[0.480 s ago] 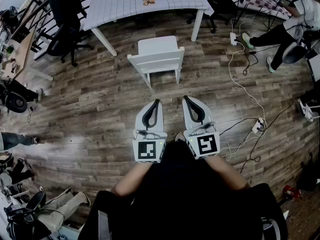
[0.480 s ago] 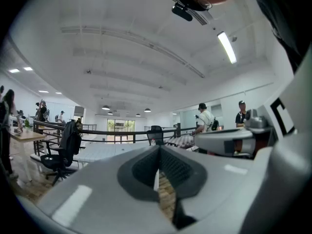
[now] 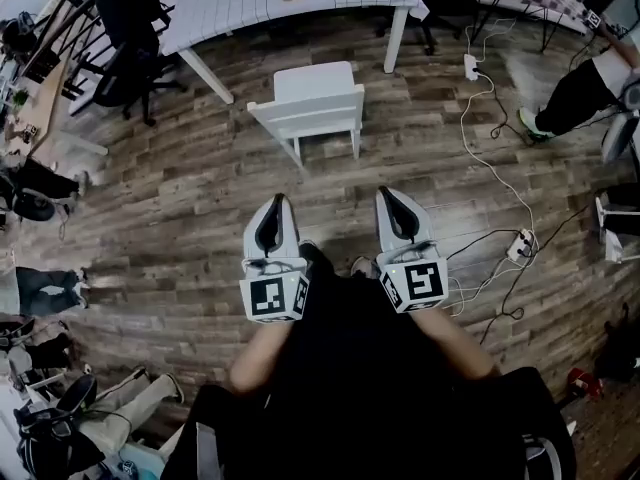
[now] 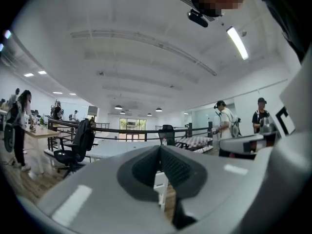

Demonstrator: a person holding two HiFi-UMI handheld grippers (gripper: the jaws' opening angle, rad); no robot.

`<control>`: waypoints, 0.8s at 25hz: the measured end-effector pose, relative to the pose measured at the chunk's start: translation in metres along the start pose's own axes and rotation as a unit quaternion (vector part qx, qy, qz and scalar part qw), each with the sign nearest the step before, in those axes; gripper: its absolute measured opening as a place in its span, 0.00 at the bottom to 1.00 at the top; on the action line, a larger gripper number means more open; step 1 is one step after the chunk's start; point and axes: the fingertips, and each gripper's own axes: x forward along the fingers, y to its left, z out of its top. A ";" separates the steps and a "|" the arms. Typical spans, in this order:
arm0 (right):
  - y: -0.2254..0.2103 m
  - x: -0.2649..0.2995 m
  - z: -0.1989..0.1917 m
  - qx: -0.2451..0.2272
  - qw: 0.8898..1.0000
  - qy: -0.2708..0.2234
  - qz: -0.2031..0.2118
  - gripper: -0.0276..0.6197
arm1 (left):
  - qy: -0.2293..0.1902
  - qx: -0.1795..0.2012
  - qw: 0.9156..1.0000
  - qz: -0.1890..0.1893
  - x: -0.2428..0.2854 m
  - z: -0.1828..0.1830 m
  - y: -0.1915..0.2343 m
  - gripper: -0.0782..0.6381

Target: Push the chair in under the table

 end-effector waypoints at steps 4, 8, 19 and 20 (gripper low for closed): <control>-0.005 0.009 -0.002 0.000 1.000 0.001 -0.006 0.04 | 0.011 0.006 1.000 -0.004 0.008 -0.009 0.001 0.12; -0.013 0.028 -0.011 -0.003 1.000 0.012 -0.011 0.04 | 0.016 0.005 1.000 -0.010 0.027 -0.016 0.008 0.12; -0.032 0.141 -0.006 -0.012 0.999 0.032 -0.011 0.04 | 0.028 -0.010 0.999 -0.020 0.135 -0.026 0.065 0.12; -0.033 0.156 -0.006 -0.013 0.999 0.034 -0.010 0.04 | 0.030 -0.013 0.999 -0.022 0.147 -0.027 0.073 0.12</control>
